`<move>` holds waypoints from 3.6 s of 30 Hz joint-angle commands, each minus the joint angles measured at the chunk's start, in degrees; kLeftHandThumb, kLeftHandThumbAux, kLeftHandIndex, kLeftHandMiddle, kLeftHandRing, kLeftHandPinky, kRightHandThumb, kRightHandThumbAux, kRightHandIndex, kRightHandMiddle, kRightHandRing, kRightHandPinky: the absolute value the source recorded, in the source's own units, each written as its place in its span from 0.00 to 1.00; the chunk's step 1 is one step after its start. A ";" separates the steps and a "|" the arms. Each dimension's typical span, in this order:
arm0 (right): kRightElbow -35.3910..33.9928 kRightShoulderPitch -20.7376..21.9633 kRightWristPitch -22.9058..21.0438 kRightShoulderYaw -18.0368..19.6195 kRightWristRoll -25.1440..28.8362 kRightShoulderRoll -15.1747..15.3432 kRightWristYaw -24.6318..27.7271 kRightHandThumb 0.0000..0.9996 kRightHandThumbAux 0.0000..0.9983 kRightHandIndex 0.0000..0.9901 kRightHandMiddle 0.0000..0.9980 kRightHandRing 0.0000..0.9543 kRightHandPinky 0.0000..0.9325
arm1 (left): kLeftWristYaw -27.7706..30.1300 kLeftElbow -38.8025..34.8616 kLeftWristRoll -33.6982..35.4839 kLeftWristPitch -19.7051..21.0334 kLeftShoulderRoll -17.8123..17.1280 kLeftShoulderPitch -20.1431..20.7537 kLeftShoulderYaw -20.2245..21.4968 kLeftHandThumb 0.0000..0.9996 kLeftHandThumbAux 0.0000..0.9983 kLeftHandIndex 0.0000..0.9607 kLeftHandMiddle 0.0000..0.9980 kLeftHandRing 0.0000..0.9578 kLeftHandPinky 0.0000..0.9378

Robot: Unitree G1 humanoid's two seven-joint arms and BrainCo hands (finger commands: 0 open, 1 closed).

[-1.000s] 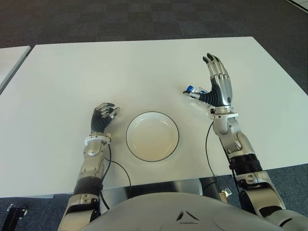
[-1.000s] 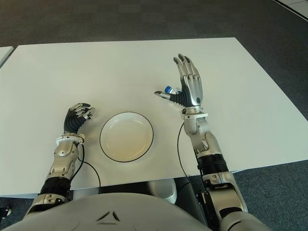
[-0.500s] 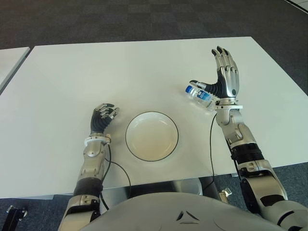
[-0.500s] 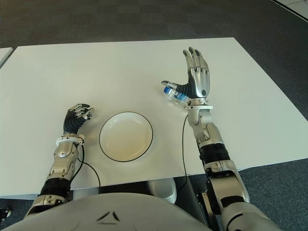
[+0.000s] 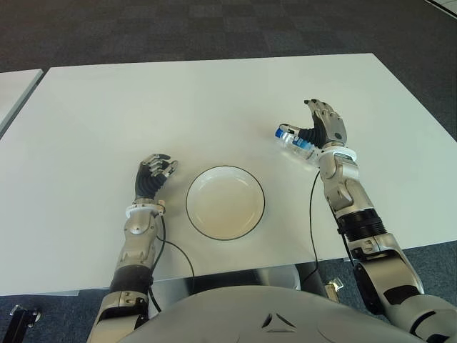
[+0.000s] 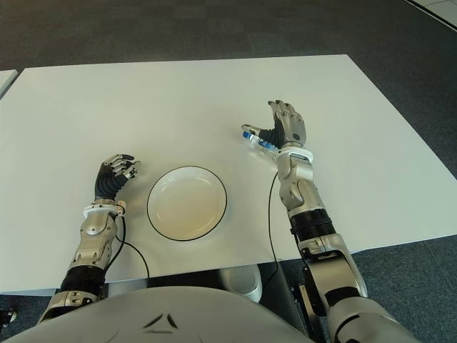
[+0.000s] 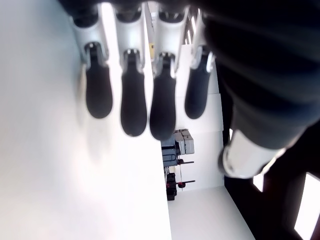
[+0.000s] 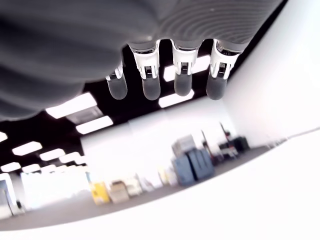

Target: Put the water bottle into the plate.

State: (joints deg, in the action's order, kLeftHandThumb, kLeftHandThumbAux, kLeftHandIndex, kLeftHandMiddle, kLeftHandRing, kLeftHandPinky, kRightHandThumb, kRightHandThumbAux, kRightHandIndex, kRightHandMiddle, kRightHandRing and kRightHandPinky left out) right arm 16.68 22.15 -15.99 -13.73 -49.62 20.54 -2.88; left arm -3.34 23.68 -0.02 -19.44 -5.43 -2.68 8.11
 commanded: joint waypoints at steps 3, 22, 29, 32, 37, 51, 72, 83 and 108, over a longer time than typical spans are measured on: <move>8.51 4.49 -3.18 -4.43 -1.12 0.55 4.96 0.59 0.23 0.00 0.00 0.00 0.00 | -0.10 0.58 0.12 1.26 0.42 -0.97 0.02 0.71 0.71 0.45 0.60 0.61 0.60; 26.08 12.38 -8.35 -9.55 0.80 -2.03 7.72 0.59 0.32 0.00 0.00 0.00 0.00 | 0.08 1.25 0.53 1.27 0.19 -0.60 0.28 0.71 0.71 0.45 0.61 0.61 0.60; 34.19 15.24 -8.22 -11.18 1.68 -3.37 7.11 0.57 0.38 0.00 0.00 0.00 0.00 | -0.92 0.50 -0.44 1.58 0.34 -0.73 0.08 0.71 0.71 0.45 0.62 0.63 0.63; 36.93 16.23 -7.88 -11.90 1.92 -3.71 7.22 0.56 0.40 0.00 0.00 0.00 0.00 | -0.81 0.36 -0.31 1.50 0.41 -0.73 0.08 0.71 0.71 0.45 0.63 0.64 0.64; 42.11 17.25 -6.71 -13.33 2.40 -4.58 7.97 0.54 0.45 0.00 0.00 0.00 0.00 | -0.60 0.44 -0.30 1.16 0.25 -0.67 -0.04 0.71 0.71 0.45 0.64 0.65 0.64; 50.29 19.14 -5.30 -16.20 2.94 -6.14 7.83 0.46 0.56 0.00 0.00 0.00 0.00 | 0.41 1.45 0.82 -0.25 0.10 -0.19 0.33 0.71 0.71 0.45 0.65 0.66 0.66; 50.32 17.12 -5.12 -9.92 11.77 -7.27 -6.69 0.67 0.74 0.42 0.60 0.65 0.74 | 0.65 2.26 1.29 -1.40 0.04 0.30 0.46 0.71 0.71 0.45 0.66 0.67 0.66; 50.10 16.89 -4.18 -9.22 12.91 -7.18 -8.51 0.70 0.73 0.44 0.74 0.78 0.84 | 0.44 2.65 1.05 -2.41 -0.11 0.25 0.31 0.71 0.71 0.45 0.67 0.67 0.67; 43.24 12.56 6.06 -3.15 17.97 -6.29 -20.28 0.71 0.73 0.44 0.79 0.83 0.88 | -0.49 1.21 0.58 -0.04 0.28 -0.34 0.44 0.71 0.71 0.45 0.65 0.66 0.66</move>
State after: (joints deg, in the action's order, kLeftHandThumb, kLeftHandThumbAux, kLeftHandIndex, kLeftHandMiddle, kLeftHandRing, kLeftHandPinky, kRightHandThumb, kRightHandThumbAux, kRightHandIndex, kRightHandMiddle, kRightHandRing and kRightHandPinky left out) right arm 59.83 38.47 -11.50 -17.37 -33.42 15.43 -22.39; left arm -3.83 24.69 0.11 -20.83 -5.61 -2.51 8.39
